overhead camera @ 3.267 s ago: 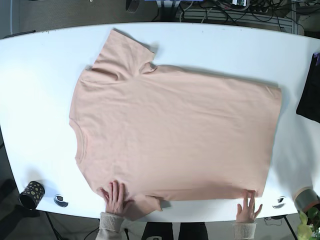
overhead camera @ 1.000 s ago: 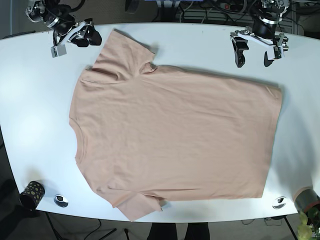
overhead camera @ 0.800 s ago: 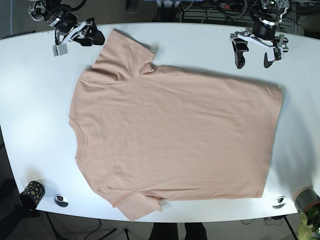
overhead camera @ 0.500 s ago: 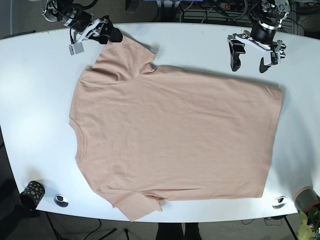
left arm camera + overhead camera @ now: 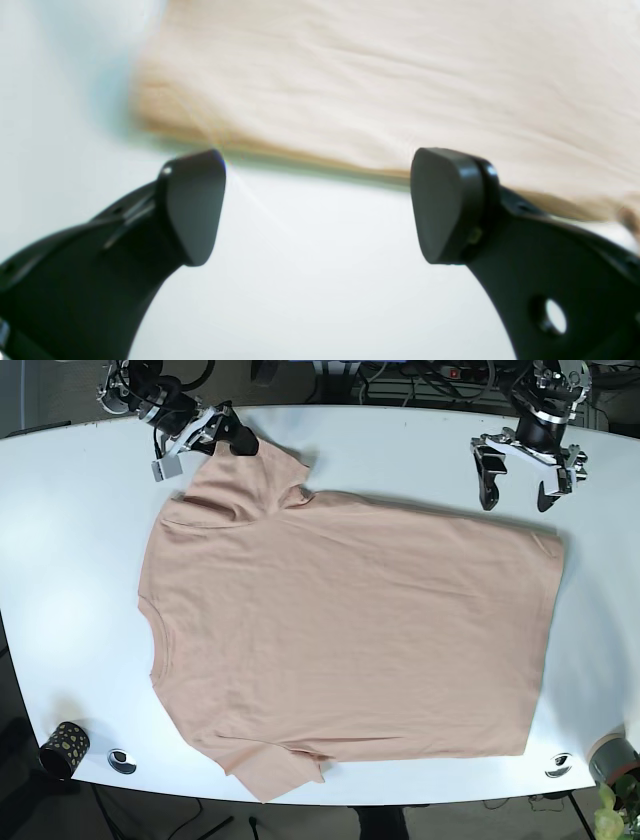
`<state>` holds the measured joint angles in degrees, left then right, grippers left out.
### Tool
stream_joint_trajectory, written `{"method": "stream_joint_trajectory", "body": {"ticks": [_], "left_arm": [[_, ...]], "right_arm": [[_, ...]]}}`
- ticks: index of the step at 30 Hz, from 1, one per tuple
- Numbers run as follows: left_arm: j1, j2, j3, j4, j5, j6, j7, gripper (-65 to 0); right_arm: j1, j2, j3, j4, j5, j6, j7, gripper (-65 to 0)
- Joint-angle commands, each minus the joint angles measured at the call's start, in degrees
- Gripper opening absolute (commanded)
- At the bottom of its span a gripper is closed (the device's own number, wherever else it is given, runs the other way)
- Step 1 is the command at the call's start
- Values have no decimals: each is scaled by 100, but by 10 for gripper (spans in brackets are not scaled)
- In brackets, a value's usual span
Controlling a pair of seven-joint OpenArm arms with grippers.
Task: Fold the T-shirt properly
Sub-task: 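Lower both grippers toward the shirt's shoulder corners, then grasp the shirt's shoulder edges with both grippers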
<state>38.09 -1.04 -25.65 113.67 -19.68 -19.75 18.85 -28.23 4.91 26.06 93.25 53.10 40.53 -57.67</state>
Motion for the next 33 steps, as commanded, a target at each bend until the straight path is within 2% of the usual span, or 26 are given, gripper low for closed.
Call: {"method": "stream_joint_trajectory", "body": {"ticks": [1,5,7,9,11,16,22,30,33], "left_arm": [[-103,-32,-86,-22,-366,-25,-79,-115],[-340,-41,-639,-83,-1139,-25,660,-114],[-516,-41,-833,-83,-1368,-25,1082,-113],[-754,-94,-1070,-92,-1579,-25,1601,-96],[-1053,-138,-1387,-118,-1728,-25,2163,-60],[-1562,-156,-1774,-136,-1755,-25,2963,-39],[-2116,-182,-2196,-804,-1746,-16,3245,-40],[-2477,-824,-1932,-1903,-1755,-25,3209,-44],[-2635,-999,-1774,-2219,-1755,-25,3042,-44]], "right_arm": [[32,24,35,24,-137,-53,-40,-412],[111,32,44,24,-145,-53,-40,-572],[120,32,44,24,-145,-53,-40,-621],[120,32,44,42,-145,-53,-40,-650],[120,24,44,51,-145,-53,-40,-650],[120,24,44,59,-145,-53,-40,-650],[120,24,44,59,-145,-53,-31,-650],[120,32,44,59,-145,-53,4,-650],[120,32,44,59,-145,-53,127,-650]]}}
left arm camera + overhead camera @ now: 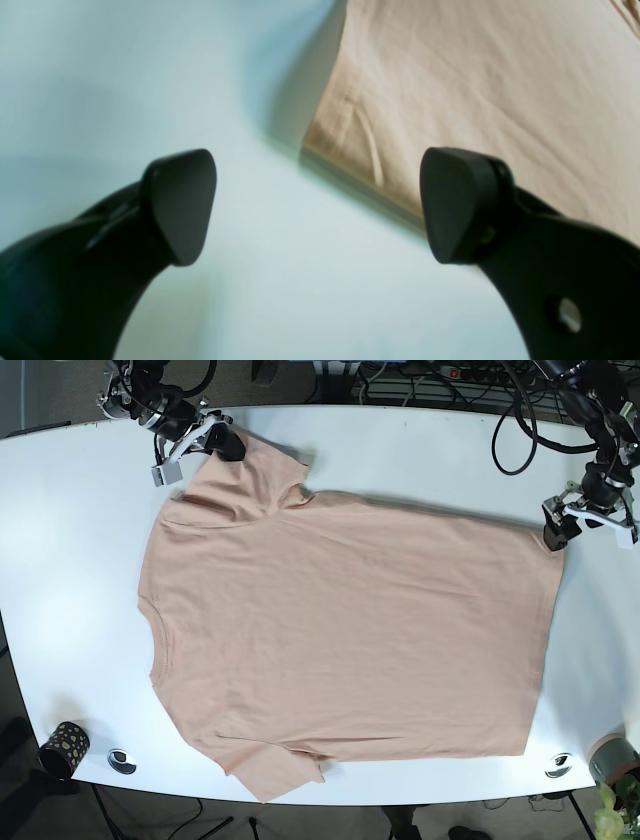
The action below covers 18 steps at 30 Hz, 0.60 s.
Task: Fold the T-shirt properly
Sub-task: 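Grasp the shirt's shoulder edges with both grippers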
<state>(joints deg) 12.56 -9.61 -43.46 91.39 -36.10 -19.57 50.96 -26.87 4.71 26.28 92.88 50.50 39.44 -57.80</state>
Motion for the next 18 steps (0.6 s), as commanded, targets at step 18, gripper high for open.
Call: {"method": "stream_joint_trajectory", "body": {"ticks": [18], "left_arm": [[-557,-503,1115,-1258,-113,-52,-661,-111]], "right_arm": [[-16,52,22,105,124,56,176,-650]]}}
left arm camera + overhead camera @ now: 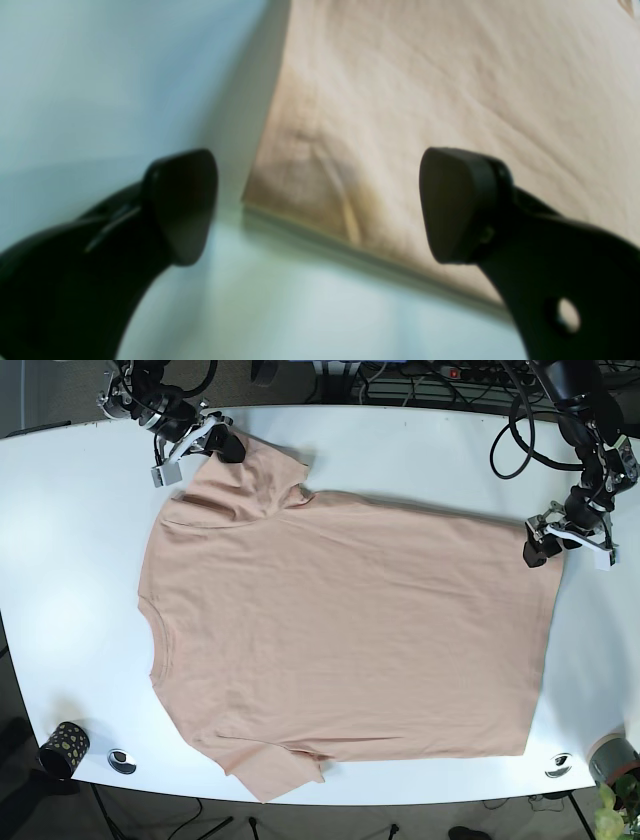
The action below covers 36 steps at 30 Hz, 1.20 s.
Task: Fold the T-shirt properly
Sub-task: 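Grasp the shirt's shoulder edges with both grippers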
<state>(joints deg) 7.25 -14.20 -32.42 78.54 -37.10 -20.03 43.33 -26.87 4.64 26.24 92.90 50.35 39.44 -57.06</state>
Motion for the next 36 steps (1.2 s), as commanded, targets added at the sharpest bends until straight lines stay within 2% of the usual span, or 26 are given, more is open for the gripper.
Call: {"method": "stream_joint_trajectory", "body": {"ticks": [1,7,15,18,26,36], "left_arm": [[-26,-44,47,18,-13,-23,102,-146],[-43,-44,337,9,-13,-603,111,-292],[-8,-44,319,18,-13,-647,102,-518],[-8,-44,311,18,-13,-647,93,-574],[10,-44,302,80,-22,-647,111,-642],[1047,-44,302,1425,-39,-647,120,-646]], "right_arm": [[-16,59,27,103,139,56,101,-650],[-16,59,27,103,139,56,101,-650],[-16,59,27,112,139,56,101,-650],[-16,59,27,182,139,56,101,-650],[-34,59,27,437,139,56,101,-650],[-491,120,27,1079,139,56,101,-650]]}}
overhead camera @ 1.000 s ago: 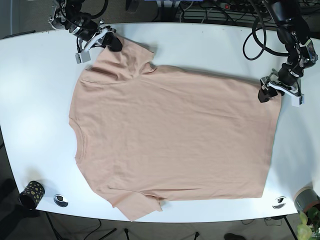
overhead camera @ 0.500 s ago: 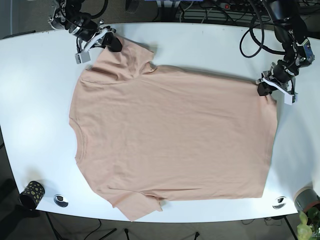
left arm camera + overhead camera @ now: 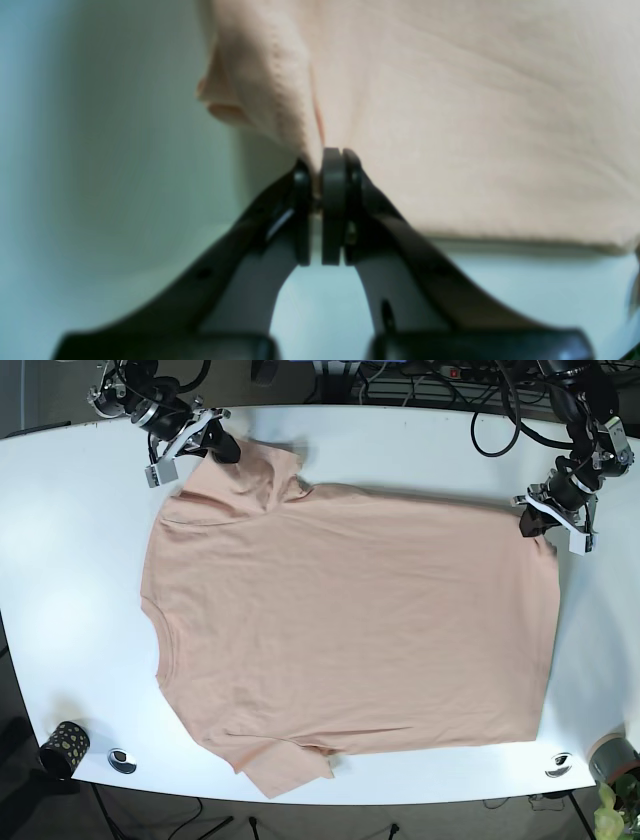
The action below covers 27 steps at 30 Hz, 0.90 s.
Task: Fold the T-shirt properly
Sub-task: 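Grasp the shirt's shoulder edges with both grippers, then pull the shoulder edges up and away from the hem with both grippers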
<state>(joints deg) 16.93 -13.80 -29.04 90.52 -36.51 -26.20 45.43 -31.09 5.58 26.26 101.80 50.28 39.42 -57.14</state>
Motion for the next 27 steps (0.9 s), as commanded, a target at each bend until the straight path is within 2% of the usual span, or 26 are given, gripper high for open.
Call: {"method": "stream_joint_trajectory", "body": {"ticks": [1,7,13,17,22,27], "left_arm": [[184,-83,-37,315,-98,-31,-90,-646],[993,-13,-274,1097,-107,-66,-90,-650],[1670,259,-696,1634,-72,-752,-90,-650],[2109,277,-863,1827,-81,-989,-90,-650],[2241,286,-890,1845,-89,-1358,-90,-650],[2057,286,-705,1933,-107,-1380,-90,-650]], "right_arm": [[-122,26,24,216,145,58,110,-650],[-570,35,24,479,145,58,110,-650],[-1115,17,139,919,163,58,119,-650],[-1379,-88,402,1139,181,58,119,-650],[-1467,-97,561,1253,189,58,119,-650],[-1159,-79,569,1244,330,58,101,-650]]}}
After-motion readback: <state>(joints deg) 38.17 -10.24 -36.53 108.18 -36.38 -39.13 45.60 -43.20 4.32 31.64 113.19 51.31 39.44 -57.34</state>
